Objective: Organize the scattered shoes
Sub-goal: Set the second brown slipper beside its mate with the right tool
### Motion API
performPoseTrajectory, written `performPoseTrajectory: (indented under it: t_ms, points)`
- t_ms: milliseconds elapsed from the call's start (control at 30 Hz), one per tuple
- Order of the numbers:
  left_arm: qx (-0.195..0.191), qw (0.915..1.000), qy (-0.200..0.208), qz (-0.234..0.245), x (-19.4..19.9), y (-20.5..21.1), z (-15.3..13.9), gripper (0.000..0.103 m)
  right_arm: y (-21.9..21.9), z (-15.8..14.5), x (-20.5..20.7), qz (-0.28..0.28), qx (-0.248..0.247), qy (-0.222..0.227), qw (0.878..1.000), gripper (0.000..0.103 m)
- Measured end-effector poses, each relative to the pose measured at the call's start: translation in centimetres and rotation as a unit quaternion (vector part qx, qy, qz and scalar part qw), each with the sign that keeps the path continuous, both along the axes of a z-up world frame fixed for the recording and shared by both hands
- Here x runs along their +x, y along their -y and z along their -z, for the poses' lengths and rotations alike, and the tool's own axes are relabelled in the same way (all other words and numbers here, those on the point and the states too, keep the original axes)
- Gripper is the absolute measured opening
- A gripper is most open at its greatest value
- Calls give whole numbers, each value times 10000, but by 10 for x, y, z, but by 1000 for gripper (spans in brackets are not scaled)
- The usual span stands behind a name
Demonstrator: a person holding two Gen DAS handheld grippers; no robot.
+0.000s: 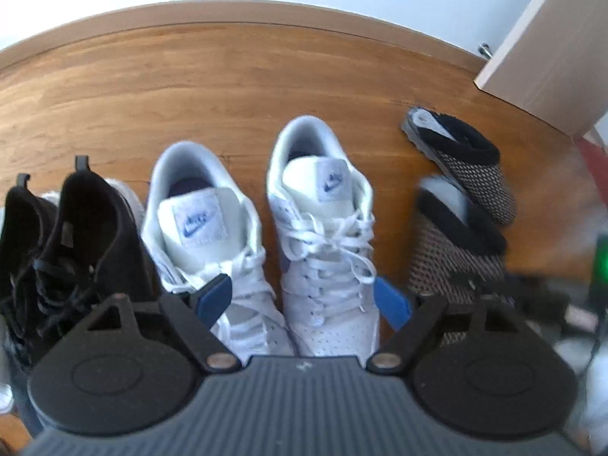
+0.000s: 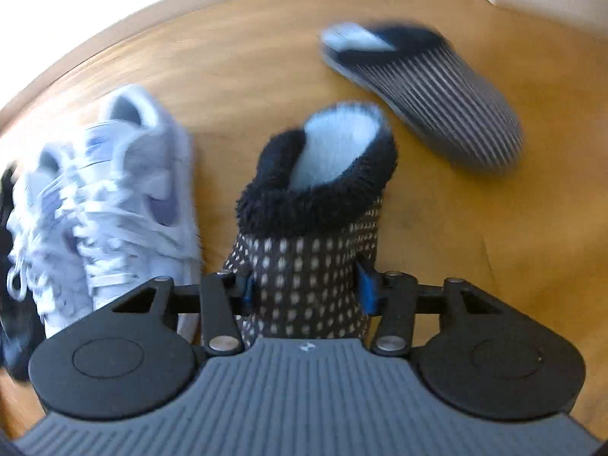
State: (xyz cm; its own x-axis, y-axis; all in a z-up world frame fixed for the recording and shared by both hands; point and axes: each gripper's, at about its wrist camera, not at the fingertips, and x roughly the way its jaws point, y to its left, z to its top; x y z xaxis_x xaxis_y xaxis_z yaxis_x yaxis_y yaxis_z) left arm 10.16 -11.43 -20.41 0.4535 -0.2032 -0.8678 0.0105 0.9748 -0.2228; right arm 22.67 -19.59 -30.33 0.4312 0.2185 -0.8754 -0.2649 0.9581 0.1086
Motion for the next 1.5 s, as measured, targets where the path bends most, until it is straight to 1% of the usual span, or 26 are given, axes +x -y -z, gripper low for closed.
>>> performPoseTrajectory:
  t_ms: [67, 133, 167, 233, 267, 333, 400, 433, 500, 567, 600, 633, 700, 733, 767, 833, 867, 900, 967, 1000, 1067, 1167, 1200, 1267, 1400, 1500]
  points:
    - [-1, 10000, -66, -6, 0, 2, 7, 81, -6, 12, 9, -415, 115, -88, 9990, 47]
    - [-24, 9998, -175, 18, 0, 4, 12, 81, -8, 18, 7, -647, 36, 26, 9979, 47]
    - [-32, 9997, -222, 37, -1, 5, 13, 81, -6, 21, 6, -942, 60, 172, 9954, 48]
    - [-79, 9998, -199, 49, -1, 5, 15, 81, 2, 15, 8, -1229, 220, 211, 9919, 57]
    - [-110, 9998, -181, 61, 0, 5, 16, 81, 6, 13, 10, -1312, 314, 166, 9907, 64]
    - [-166, 9997, -174, 95, 1, 5, 20, 81, 6, 5, 13, -1363, 219, 188, 9902, 71]
    - [-97, 9996, -232, 89, 2, 6, 28, 81, 5, -9, 16, -1453, 52, 260, 9890, 78]
    - [-93, 9996, -259, 82, 2, 5, 29, 81, 7, -25, 16, -1570, 30, 450, 9866, 82]
    - [-144, 9994, -319, 45, 2, 3, 33, 81, 15, -42, 22, -1636, -12, 788, 9834, 103]
    - [-213, 9992, -346, -24, 2, 0, 33, 81, 31, -55, 37, -1570, -247, 1272, 9791, 102]
    - [-235, 9992, -333, -24, 2, -1, 33, 81, 36, -54, 43, -1503, -443, 1330, 9786, 102]
    - [-247, 9992, -314, -11, 2, -1, 32, 81, 46, -48, 60, -1278, -961, 1398, 9772, 102]
    - [-254, 9993, -280, 5, 2, -2, 30, 81, 60, -33, 85, -844, -1580, 1242, 9760, 102]
    - [-260, 9993, -253, 29, 1, -2, 29, 81, 71, -19, 107, -412, -1958, 1079, 9738, 102]
    - [-243, 9994, -253, 41, 1, -2, 29, 81, 78, -13, 119, -317, -1902, 998, 9761, 102]
    - [-183, 9994, -300, 40, 1, -2, 32, 81, 88, 0, 140, -253, -1428, 530, 9880, 100]
    - [-175, 9993, -329, 28, 0, -3, 32, 81, 91, 6, 147, -256, -1308, 423, 9902, 98]
    - [-196, 9991, -373, 8, 0, -4, 33, 81, 90, 10, 149, -278, -1332, 381, 9900, 87]
    - [-200, 9990, -390, 3, 0, -6, 34, 81, 83, 26, 150, -344, -1736, 330, 9837, 70]
    - [-190, 9991, -388, 6, 0, -7, 34, 81, 82, 25, 146, -286, -1737, 358, 9837, 59]
    - [-195, 9992, -347, -37, 2, -11, 32, 81, 76, 16, 127, -167, -1748, 329, 9839, 56]
    - [-204, 9992, -331, -78, 4, -16, 33, 81, 71, 11, 96, -142, -1393, -23, 9901, 55]
    - [-194, 9992, -338, -63, 4, -16, 34, 81, 68, 11, 87, -144, -1330, -172, 9909, 55]
    - [-173, 9993, -339, -42, 5, -17, 35, 81, 61, 7, 67, 108, -1090, -720, 9914, 53]
    - [-109, 9994, -317, -28, 3, -18, 33, 81, 55, -3, 59, 576, -441, -1387, 9877, 52]
    - [-50, 9993, -374, -20, 3, -19, 32, 81, 54, -6, 59, 564, -322, -1473, 9870, 54]
